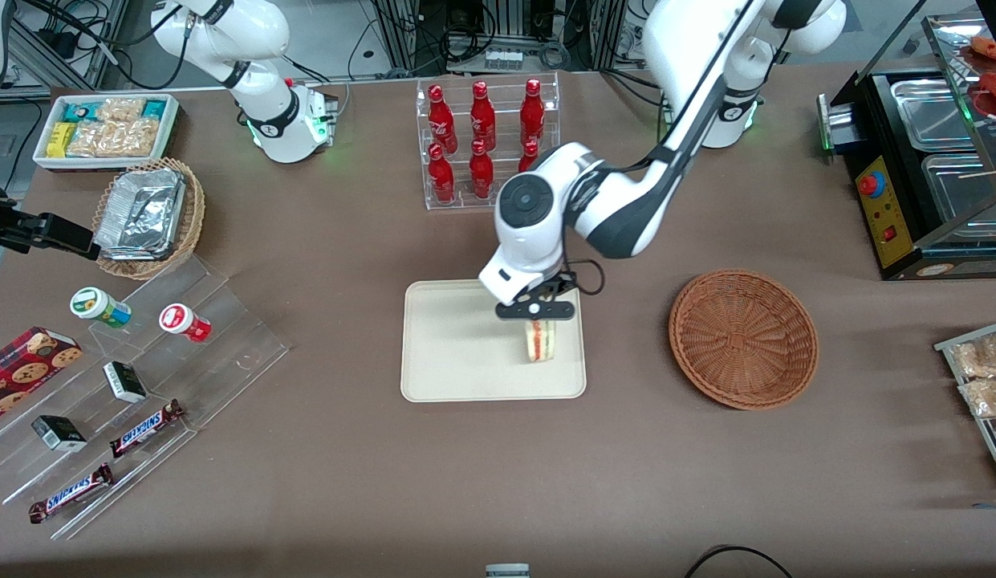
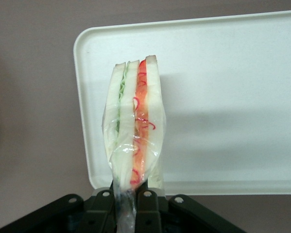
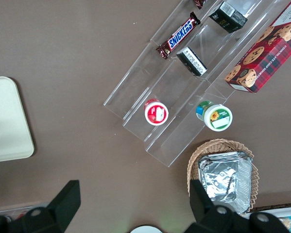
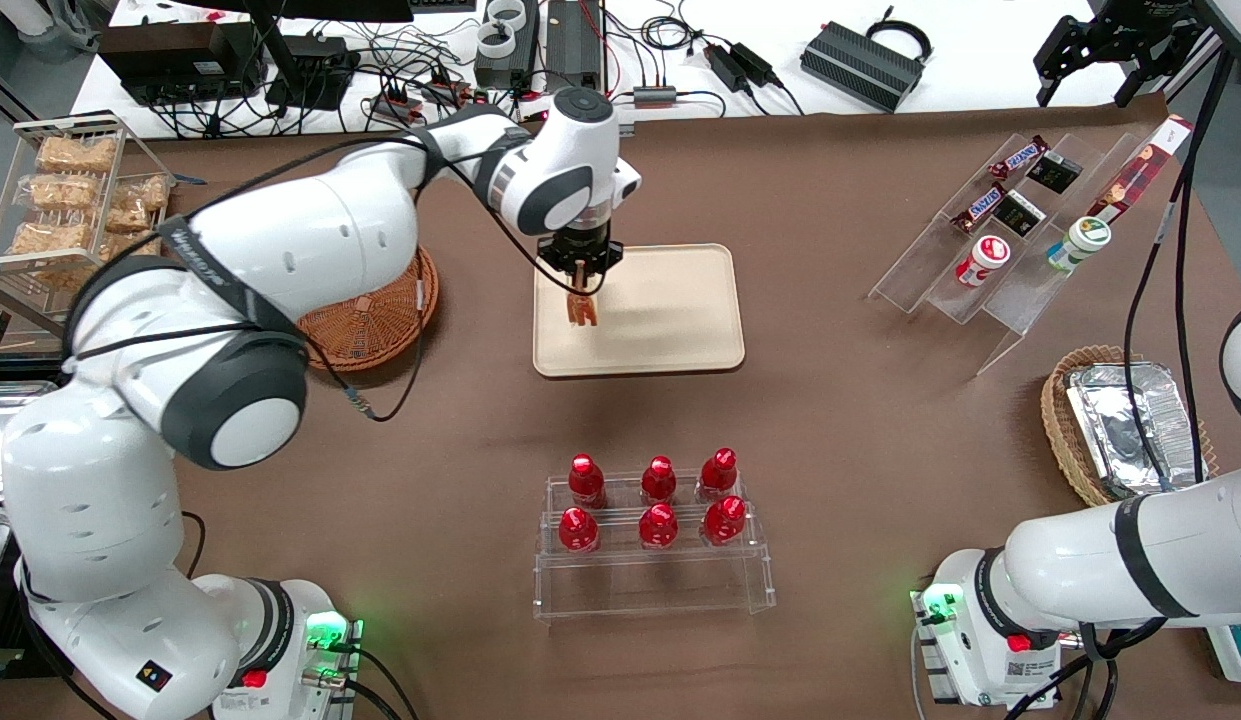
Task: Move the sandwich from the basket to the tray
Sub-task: 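Lift the sandwich and carry it over the cream tray, then lower the sandwich onto the tray center and open the left gripper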
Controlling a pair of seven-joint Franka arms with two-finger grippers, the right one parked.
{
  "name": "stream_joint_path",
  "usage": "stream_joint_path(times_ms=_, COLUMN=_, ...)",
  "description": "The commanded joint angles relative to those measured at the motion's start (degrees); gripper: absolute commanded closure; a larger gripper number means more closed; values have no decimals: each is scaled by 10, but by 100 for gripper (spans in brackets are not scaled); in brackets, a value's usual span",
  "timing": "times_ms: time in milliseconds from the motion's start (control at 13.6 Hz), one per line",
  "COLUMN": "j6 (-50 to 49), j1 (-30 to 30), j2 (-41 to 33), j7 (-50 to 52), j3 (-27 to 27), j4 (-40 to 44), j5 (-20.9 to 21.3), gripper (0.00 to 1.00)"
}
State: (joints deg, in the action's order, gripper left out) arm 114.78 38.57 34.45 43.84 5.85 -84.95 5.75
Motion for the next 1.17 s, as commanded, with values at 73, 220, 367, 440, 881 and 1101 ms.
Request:
stream_joint_path(times_ms=73, j6=-1, j1=6, j2=39, j7=-1, j3=-8, j4=38, j5=1, gripper=100)
stream_joint_path(times_ms=220, j6=18, j1=7, j2=51, j7=-1, j3=-8, j4=37, j5=2, gripper=100)
stream_joint_path(times_ms=367, j6=36, j1=7, j2=61, j7=-2, j3=-8, j4=37, j5=5, gripper=100)
stream_joint_path(times_ms=440, j6=42, j1=7, j2=68, j7=-14, j3=-8, j4=36, j5=5, gripper=100)
stream_joint_path(times_ms=881, j6=48, j1=7, j2=81, j7=-28, j3=-8, j4=36, j5=1, gripper=83)
stream_joint_path(times_ms=1101, j6=47, j1=8, j2=82, j7=-22, j3=-8, j4=36, j5=2, gripper=0)
